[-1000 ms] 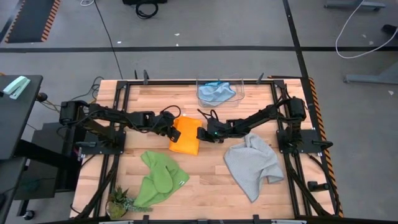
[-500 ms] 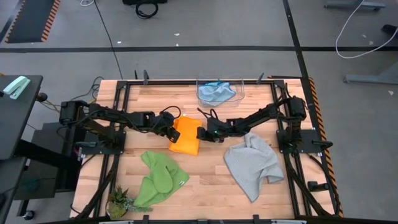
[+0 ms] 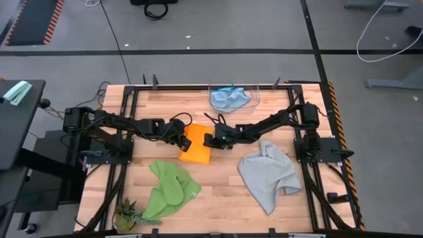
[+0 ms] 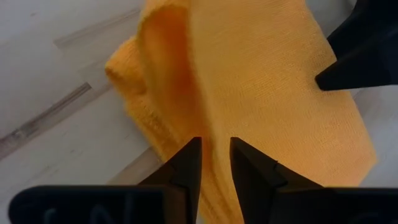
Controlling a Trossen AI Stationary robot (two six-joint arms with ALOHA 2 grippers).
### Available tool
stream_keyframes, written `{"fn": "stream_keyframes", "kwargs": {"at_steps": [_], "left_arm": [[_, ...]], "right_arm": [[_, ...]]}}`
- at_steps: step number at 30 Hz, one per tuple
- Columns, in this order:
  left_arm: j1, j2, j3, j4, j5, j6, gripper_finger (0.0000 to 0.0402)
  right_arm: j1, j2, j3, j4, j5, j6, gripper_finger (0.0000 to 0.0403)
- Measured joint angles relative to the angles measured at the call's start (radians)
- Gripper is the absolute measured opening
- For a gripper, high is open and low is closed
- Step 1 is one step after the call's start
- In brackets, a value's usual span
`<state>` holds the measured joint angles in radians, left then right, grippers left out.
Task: Fold microfiber towels
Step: Put the orange microfiber cloth into the transparent bin
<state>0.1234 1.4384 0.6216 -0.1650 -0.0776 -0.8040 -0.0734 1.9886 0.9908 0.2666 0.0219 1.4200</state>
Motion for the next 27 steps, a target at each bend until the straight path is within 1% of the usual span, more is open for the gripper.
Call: {"fn": "stream_keyframes", "kwargs": {"at_steps": [3,11,14,17,22,27], "left_arm": [[0.000,0.000,0.000,0.000,0.000,-0.001,0.0093],[0.000,0.000,0.000,-0.004,0.002,-0.004,0.0094],[0.000,0.000,0.000,-0.012,0.003,-0.015,0.0093],[0.000,0.000,0.000,-0.023,0.003,-0.019,0.0090],[0.000,0.000,0.000,-0.048,0.003,-0.018,0.0085],[0.000,0.000,0.000,-0.060,0.002,-0.017,0.0090]], "right_arm": [[-0.001,0.020,0.040,-0.038,0.000,0.001,0.0204],[0.001,0.144,0.193,-0.030,-0.050,0.036,0.0200],[0.003,0.161,0.243,-0.047,-0.053,0.000,0.0193],[0.002,0.165,0.277,-0.102,-0.043,-0.027,0.0182],[-0.003,0.164,0.288,-0.157,-0.027,-0.056,0.0144],[0.001,0.162,0.288,-0.169,0.038,-0.088,0.0072]]}}
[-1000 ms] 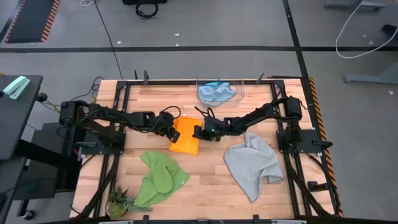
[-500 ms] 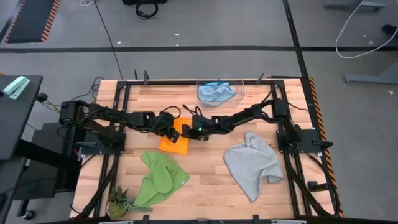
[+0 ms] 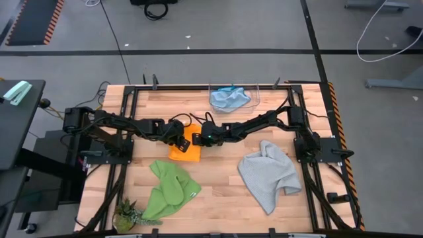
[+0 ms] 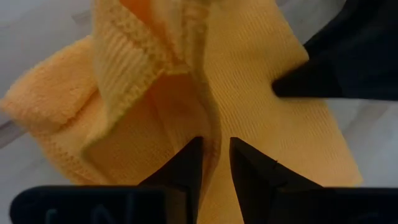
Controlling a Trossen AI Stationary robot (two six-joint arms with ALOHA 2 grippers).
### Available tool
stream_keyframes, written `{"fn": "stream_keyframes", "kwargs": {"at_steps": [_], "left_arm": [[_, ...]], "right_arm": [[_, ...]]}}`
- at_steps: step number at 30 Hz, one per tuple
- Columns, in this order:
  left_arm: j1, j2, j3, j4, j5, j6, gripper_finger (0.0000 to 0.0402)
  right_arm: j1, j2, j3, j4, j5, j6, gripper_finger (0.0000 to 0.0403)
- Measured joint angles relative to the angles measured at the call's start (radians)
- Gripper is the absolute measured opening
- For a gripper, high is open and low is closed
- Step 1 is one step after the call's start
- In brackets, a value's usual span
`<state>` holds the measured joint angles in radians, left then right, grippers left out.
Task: Fold microfiber towels
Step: Put the orange microfiber cloth into the transparent bin
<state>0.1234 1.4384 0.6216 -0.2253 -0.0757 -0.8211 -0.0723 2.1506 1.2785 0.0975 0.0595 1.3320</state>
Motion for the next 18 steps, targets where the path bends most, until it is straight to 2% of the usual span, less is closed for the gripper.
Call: {"fn": "stream_keyframes", "kwargs": {"at_steps": [3,4,13,18], "left_arm": [[0.000,-0.014,0.000,-0.008,-0.011,0.002,0.0093],[0.000,-0.019,0.001,-0.002,-0.016,0.002,0.0093],[0.000,-0.184,0.001,-0.070,-0.074,0.008,0.0087],[0.002,-0.269,0.000,-0.210,-0.152,0.002,0.0086]], "right_arm": [[0.003,0.000,0.000,0.000,0.021,-0.014,0.0019],[0.004,0.000,0.000,0.000,0.023,-0.031,0.0012],[0.009,-0.003,0.000,-0.030,0.071,-0.054,0.0007],[0.011,-0.036,-0.005,-0.092,0.073,-0.108,0.0004]]}}
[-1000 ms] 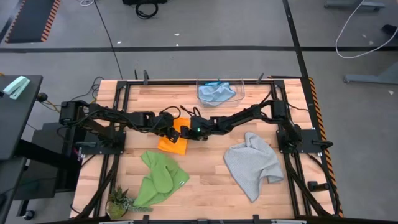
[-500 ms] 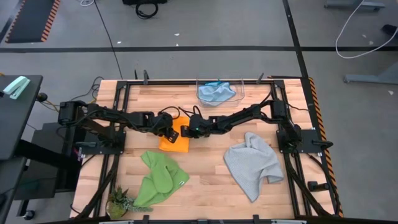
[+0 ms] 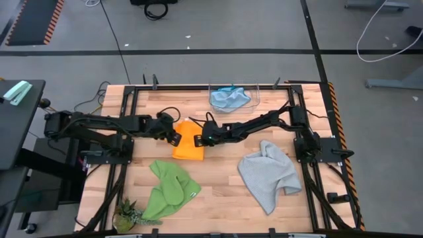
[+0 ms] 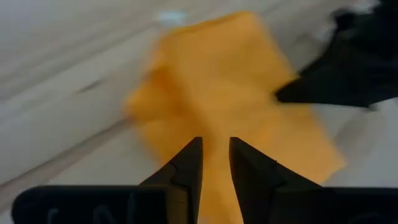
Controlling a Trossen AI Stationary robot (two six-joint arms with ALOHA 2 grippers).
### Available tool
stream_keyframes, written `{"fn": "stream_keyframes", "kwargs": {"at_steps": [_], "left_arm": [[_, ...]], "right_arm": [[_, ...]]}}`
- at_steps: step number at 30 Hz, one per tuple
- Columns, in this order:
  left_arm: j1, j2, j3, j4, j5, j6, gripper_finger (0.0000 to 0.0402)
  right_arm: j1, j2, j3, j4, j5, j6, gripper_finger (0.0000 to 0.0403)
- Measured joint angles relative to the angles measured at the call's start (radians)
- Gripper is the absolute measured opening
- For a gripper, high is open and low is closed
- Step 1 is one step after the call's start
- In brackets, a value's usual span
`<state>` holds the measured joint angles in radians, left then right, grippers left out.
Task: Fold microfiber towels
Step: Put the orange microfiber cloth into the transparent bin
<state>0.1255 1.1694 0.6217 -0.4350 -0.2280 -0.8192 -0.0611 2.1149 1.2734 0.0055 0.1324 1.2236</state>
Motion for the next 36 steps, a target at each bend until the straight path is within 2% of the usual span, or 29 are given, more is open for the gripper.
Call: {"fn": "stream_keyframes", "kwargs": {"at_steps": [7,16,36], "left_arm": [[0.010,-0.067,0.000,-0.111,-0.050,-0.006,0.0092],[0.018,-0.061,0.000,-0.096,-0.052,0.001,0.0081],[0.024,-0.057,0.000,-0.050,-0.109,0.021,0.0083]], "right_arm": [[0.000,-0.091,0.001,-0.099,0.040,-0.102,0.0002],[-0.025,-0.225,0.002,-0.266,0.081,-0.189,0.0001],[-0.226,-0.508,0.004,-0.378,0.081,-0.332,0.0000]]}}
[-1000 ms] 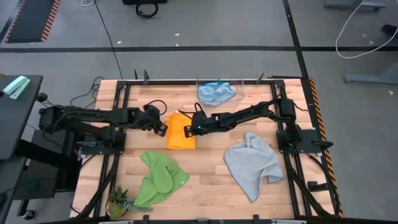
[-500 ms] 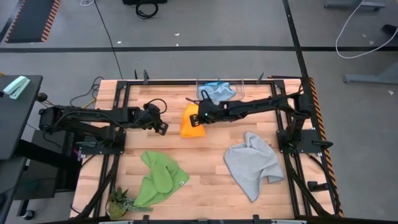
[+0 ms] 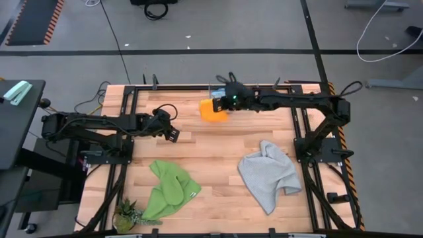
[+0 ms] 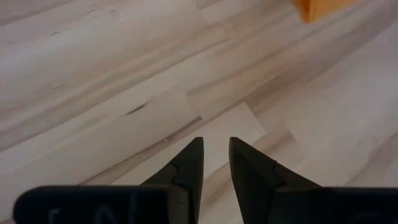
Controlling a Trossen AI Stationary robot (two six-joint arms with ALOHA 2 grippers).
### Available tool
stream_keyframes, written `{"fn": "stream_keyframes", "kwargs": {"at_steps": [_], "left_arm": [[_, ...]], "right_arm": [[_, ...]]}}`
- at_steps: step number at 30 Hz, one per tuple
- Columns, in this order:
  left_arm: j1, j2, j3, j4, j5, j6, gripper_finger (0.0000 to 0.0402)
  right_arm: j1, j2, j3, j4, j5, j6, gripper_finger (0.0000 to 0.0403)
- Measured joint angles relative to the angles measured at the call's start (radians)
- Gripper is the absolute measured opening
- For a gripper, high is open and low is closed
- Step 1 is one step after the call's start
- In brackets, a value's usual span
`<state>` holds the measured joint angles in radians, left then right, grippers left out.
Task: Fold microfiber towels
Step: Put the orange microfiber cloth into the transparent bin
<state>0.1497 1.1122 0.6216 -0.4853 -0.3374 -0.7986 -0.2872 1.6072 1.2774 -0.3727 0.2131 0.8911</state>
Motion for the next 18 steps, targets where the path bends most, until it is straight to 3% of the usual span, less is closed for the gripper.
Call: {"fn": "stream_keyframes", "kwargs": {"at_steps": [12,18], "left_arm": [[0.002,0.000,0.000,0.009,-0.029,-0.001,0.0090],[0.028,0.000,0.000,0.015,-0.029,-0.006,0.0089]], "right_arm": [[-0.193,-0.091,0.000,-0.007,-0.025,-0.107,0.0000],[-0.226,-0.091,0.001,-0.001,-0.064,-0.133,0.0000]]}}
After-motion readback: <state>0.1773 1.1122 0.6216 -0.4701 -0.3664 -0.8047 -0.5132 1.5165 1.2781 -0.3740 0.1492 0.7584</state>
